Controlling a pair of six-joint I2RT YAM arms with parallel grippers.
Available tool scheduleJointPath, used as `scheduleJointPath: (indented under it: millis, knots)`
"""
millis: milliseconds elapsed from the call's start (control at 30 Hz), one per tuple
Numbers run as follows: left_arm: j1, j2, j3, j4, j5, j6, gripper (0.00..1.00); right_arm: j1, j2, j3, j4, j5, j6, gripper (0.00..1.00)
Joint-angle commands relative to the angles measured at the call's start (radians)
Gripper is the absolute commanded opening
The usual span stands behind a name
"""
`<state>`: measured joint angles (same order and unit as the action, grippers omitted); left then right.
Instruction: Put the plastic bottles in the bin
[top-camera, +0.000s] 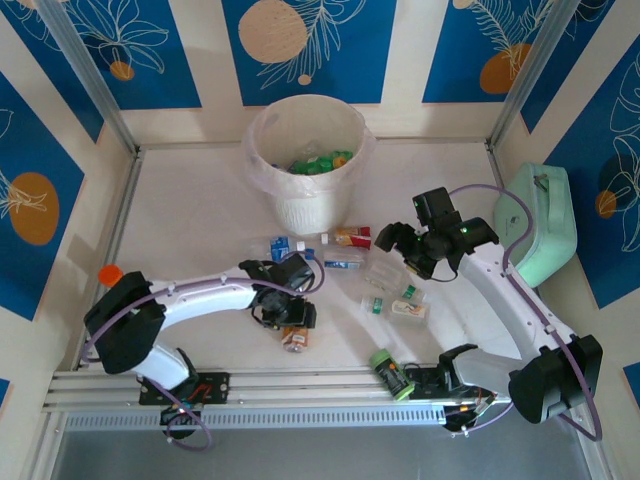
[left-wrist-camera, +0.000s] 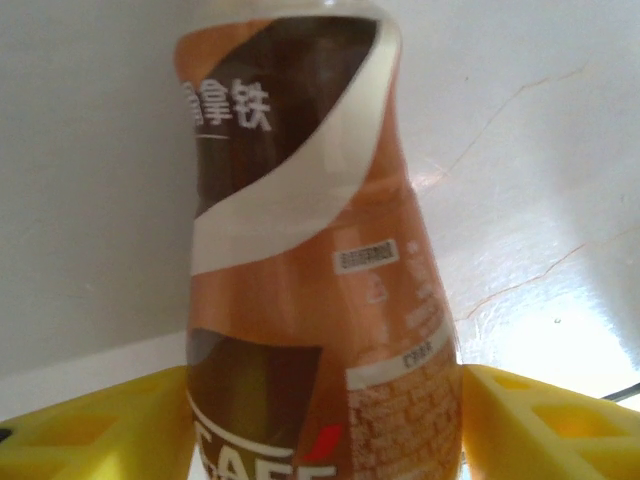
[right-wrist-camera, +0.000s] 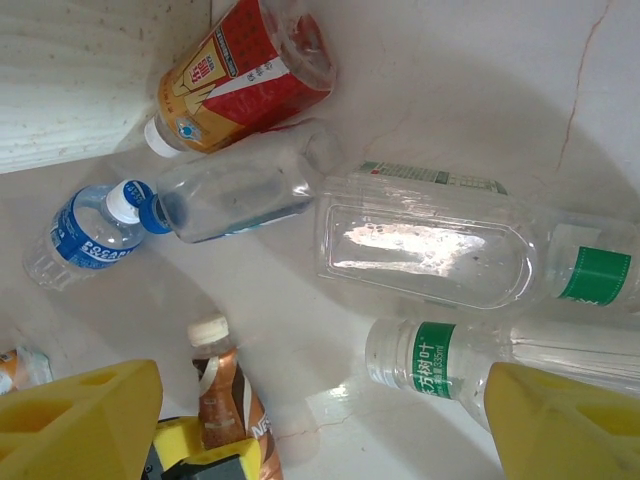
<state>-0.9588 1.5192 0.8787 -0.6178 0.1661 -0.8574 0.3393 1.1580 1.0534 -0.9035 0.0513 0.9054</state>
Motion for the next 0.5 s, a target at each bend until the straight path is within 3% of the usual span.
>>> scheduleJointPath:
  millis: [0, 133, 467]
  knots:
    - [-0.012, 0.014, 0.029, -0.012, 0.024, 0.009, 0.61, -0.008, 0.002, -0.011, 0.002, -0.024, 0.007, 0.84]
    - [-0.014, -0.005, 0.029, -0.010, 0.013, 0.019, 0.56, -0.011, -0.001, -0.016, 0.006, -0.025, 0.011, 0.84]
    - [-0.020, -0.145, 0.085, -0.010, -0.053, 0.088, 0.53, -0.001, -0.042, 0.039, 0.017, -0.053, -0.005, 0.84]
